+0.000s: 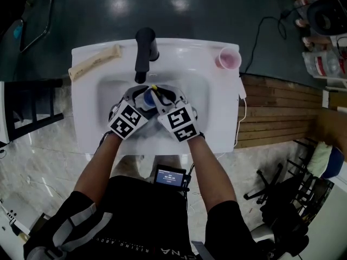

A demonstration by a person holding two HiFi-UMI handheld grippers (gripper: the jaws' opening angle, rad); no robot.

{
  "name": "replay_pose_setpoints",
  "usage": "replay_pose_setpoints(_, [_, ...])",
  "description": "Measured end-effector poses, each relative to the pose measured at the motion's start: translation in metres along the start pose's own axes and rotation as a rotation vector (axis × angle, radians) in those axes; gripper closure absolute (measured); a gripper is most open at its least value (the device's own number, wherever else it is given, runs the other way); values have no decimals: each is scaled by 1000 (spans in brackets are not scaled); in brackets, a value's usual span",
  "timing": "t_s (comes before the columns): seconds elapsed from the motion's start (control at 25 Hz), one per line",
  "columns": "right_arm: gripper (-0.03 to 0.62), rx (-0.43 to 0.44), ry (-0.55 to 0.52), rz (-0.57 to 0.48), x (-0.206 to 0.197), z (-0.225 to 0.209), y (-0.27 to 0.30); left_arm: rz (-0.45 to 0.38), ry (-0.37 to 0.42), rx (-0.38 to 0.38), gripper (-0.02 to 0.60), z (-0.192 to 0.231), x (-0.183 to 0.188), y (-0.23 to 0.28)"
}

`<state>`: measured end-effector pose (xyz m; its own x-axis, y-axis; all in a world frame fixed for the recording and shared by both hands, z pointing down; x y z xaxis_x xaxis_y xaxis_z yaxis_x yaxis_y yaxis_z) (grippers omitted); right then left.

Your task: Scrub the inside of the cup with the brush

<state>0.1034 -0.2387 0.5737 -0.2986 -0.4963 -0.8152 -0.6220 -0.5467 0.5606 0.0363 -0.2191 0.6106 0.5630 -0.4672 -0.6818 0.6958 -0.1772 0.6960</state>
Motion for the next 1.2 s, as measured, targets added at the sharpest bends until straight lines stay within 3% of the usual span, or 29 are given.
replay_pose_setpoints(0.6, [556, 63, 42, -16, 8, 20, 2, 6, -2, -2, 230, -1, -1, 2])
replay_pose_setpoints(0.88, [556, 24, 61, -61, 19, 14, 12, 13, 8, 0, 230, -3, -4, 3])
replay_pose_setpoints(1.2, [556, -9, 0, -49, 18, 2, 8, 10, 7, 4, 230, -2, -4, 3])
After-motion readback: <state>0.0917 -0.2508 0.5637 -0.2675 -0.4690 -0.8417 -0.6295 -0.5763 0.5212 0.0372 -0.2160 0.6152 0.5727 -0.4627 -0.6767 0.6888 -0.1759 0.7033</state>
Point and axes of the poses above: the fingertips, and each gripper's own axes: y forward along the fingers, z to its left, x out of its top, the point moved 6 cm from there along -y, backward along the fingers, and after that the axes turned 4 degrees about -x, right-handed, at the moved point
